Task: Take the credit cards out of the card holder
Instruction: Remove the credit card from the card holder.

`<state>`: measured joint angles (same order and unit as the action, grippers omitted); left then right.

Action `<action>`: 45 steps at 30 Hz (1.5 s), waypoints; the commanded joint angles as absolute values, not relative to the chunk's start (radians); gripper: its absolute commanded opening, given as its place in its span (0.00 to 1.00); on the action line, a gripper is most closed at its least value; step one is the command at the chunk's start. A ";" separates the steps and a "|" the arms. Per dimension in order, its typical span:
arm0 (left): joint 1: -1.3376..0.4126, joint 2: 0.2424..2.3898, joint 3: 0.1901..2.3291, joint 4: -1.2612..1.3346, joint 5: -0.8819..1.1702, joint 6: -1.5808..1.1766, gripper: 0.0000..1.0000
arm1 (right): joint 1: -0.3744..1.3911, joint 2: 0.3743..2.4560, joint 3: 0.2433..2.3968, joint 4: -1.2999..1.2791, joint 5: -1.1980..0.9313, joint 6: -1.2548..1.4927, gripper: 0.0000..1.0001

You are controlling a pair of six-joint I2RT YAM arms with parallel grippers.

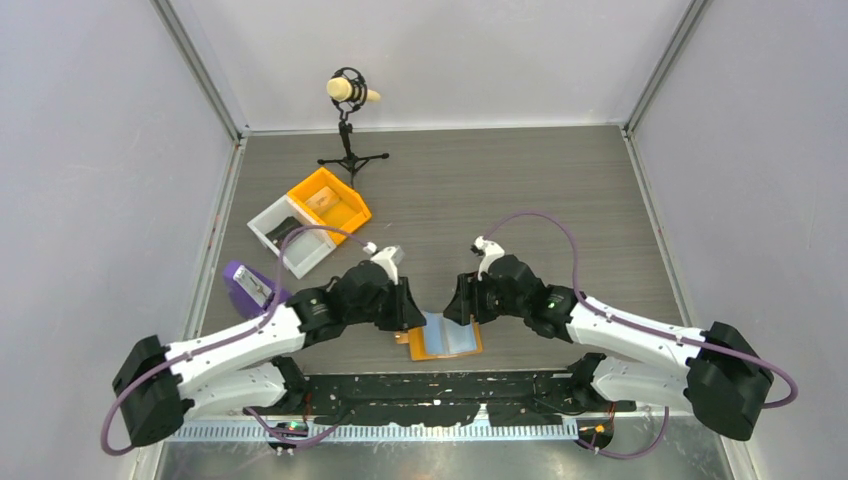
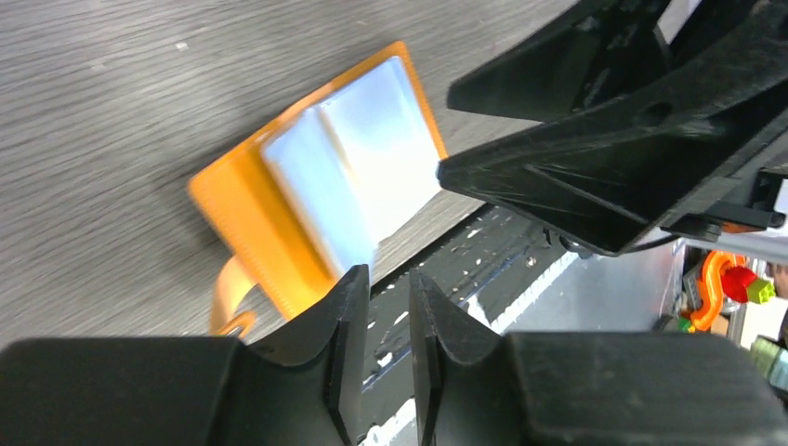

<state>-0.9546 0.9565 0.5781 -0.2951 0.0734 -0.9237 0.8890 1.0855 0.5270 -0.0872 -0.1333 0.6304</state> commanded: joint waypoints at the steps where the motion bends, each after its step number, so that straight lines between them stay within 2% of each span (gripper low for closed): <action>1: -0.969 1.093 0.665 -0.146 0.195 -0.876 0.22 | 0.868 1.057 0.496 -0.146 -0.063 0.611 0.60; 7: -0.970 1.239 0.665 -0.097 0.200 -0.885 0.13 | 0.862 1.076 0.478 -0.132 -0.078 0.621 0.59; 13: -0.970 1.250 0.552 -0.045 0.155 -0.942 0.10 | 0.862 1.116 0.450 -0.077 -0.112 0.642 0.58; 19: -0.971 1.261 0.468 0.035 0.144 -0.964 0.10 | 0.862 1.143 0.428 -0.024 -0.133 0.648 0.57; 31: -0.971 1.314 0.440 0.094 0.165 -0.966 0.10 | 0.862 1.187 0.422 0.033 -0.162 0.662 0.54; 45: -0.971 1.309 0.416 0.109 0.160 -0.971 0.10 | 0.867 1.090 0.454 -0.035 -0.168 0.647 0.43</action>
